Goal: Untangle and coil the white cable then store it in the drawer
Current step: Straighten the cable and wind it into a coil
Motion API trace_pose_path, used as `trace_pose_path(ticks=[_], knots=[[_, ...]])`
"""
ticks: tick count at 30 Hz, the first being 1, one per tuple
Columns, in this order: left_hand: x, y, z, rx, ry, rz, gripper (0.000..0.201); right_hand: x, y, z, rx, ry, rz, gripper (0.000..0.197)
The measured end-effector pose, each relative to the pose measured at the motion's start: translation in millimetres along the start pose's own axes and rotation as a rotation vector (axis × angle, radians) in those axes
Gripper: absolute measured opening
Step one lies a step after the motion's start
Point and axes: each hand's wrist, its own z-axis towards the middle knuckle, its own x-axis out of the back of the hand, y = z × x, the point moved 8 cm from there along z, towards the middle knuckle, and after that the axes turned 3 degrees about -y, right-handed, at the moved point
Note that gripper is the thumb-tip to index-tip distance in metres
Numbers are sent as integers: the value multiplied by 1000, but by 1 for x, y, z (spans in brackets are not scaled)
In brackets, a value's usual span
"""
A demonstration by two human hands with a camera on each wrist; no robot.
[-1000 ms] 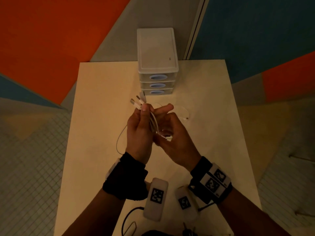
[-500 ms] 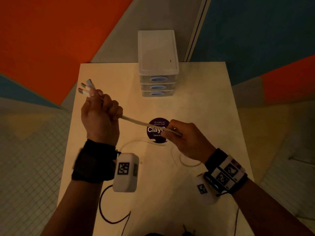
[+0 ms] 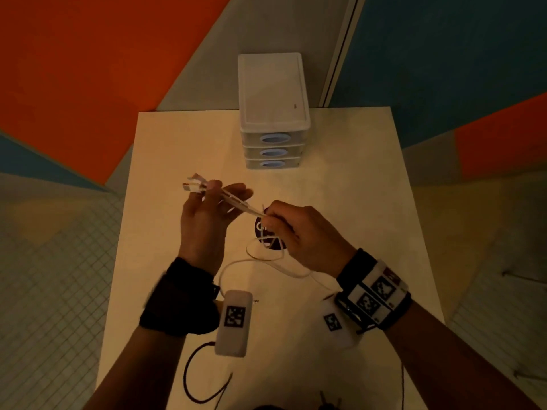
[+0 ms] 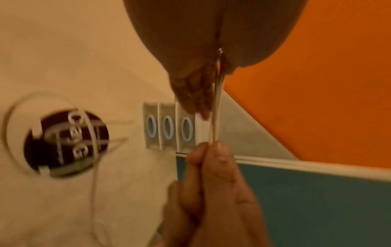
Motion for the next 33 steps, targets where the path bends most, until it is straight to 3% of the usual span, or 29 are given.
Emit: trace_pose_path(ticks=[2, 4, 5, 7, 9, 12, 16, 22, 29, 33], knots=[[9, -6, -1, 33, 70, 266, 39, 9, 7, 0, -5, 15, -72, 26], [13, 8, -4, -115, 121, 480, 62, 13, 13, 1, -21, 11, -144, 27], [8, 21, -9, -269, 110, 567, 62, 13, 14, 1, -26, 4, -171, 27], [-18, 33, -22, -529, -49, 717, 43, 10, 12, 3, -26, -10, -176, 25], [-47, 26, -33, -613, -243, 866, 28, 9, 7, 6, -17, -12, -147, 26], [-62, 11, -31, -629, -351, 1035, 43, 12, -1, 6, 13, 19, -114, 26], [-62, 12, -26, -721, -301, 1228, 69, 6, -10, 2, 47, -57, -103, 17], [-18, 62, -7, -827, -26, 1240, 58, 23, 3, -6, 59, -84, -216, 34], [21, 66, 9, -750, 86, 1238, 62, 45, 21, -10, 5, -70, -223, 25], [26, 66, 10, -760, 84, 1280, 62, 54, 27, -13, -25, -36, -237, 21]])
